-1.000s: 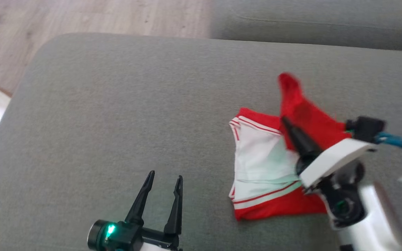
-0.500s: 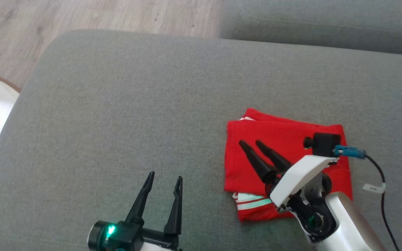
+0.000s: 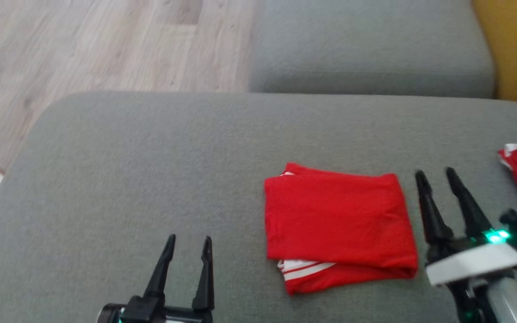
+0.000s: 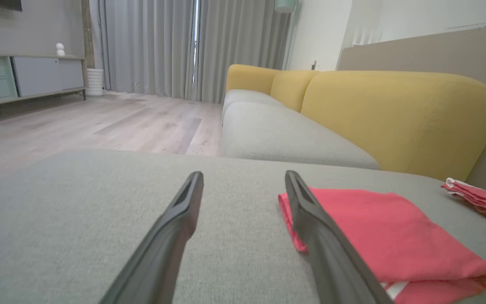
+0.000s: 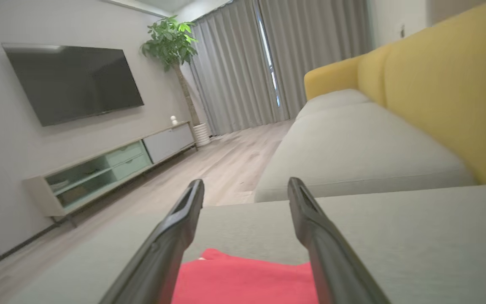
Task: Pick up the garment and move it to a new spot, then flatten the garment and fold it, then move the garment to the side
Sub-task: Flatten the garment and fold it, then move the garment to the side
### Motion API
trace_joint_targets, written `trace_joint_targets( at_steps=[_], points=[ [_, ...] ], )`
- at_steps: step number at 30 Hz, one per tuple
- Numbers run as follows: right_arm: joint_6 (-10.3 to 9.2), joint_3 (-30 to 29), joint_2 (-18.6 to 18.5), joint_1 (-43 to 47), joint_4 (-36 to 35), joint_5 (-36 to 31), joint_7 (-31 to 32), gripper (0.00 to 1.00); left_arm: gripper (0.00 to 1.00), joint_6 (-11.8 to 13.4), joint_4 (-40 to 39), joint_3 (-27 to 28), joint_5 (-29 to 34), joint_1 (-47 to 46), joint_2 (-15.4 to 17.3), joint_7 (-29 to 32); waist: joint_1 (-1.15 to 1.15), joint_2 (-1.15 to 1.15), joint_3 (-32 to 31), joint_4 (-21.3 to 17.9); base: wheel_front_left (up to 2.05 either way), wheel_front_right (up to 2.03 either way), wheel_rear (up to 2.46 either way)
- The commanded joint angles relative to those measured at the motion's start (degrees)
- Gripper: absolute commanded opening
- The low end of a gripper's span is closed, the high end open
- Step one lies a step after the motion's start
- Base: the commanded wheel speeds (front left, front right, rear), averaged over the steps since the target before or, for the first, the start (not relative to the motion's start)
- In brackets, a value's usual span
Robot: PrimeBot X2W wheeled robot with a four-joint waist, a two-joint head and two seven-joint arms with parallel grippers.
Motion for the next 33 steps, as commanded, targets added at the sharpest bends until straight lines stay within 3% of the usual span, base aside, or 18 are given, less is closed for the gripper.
trace_joint_targets(
  at_steps=[1, 6, 14, 33],
  points=[
    [-0.04, 0.37, -1.03, -0.35, -1.37, -1.87, -1.43, 1.00, 1.00, 0.53, -2.40, 2.22, 0.17, -1.23, -0.54, -0.53, 0.01, 0.00, -1.54, -1.31, 0.00, 0.00, 0.00],
    [-0.04, -2.41, -0.91, 5.05, 1.87, -8.65, -3.89, 1.00, 1.00, 0.89, -3.51, 3.57, 0.69, 1.01, -0.54, -0.53, 0.01, 0.00, -4.14, -2.51, 0.00, 0.00, 0.00],
    [-0.04, -5.17, 3.52, 12.79, 1.90, -16.02, -4.18, 1.00, 1.00, 1.60, -2.46, 5.75, 2.05, 4.83, -0.33, -0.53, 0.01, 0.00, -6.20, -3.83, 0.00, 0.00, 0.00],
    [-0.04, -4.19, 4.99, 13.85, 1.91, -17.31, -4.20, 1.00, 1.00, 0.29, -0.28, 7.32, 3.33, 5.95, -0.45, -0.54, 0.01, 0.00, -7.20, -4.20, 0.00, 0.00, 0.00]
  ],
)
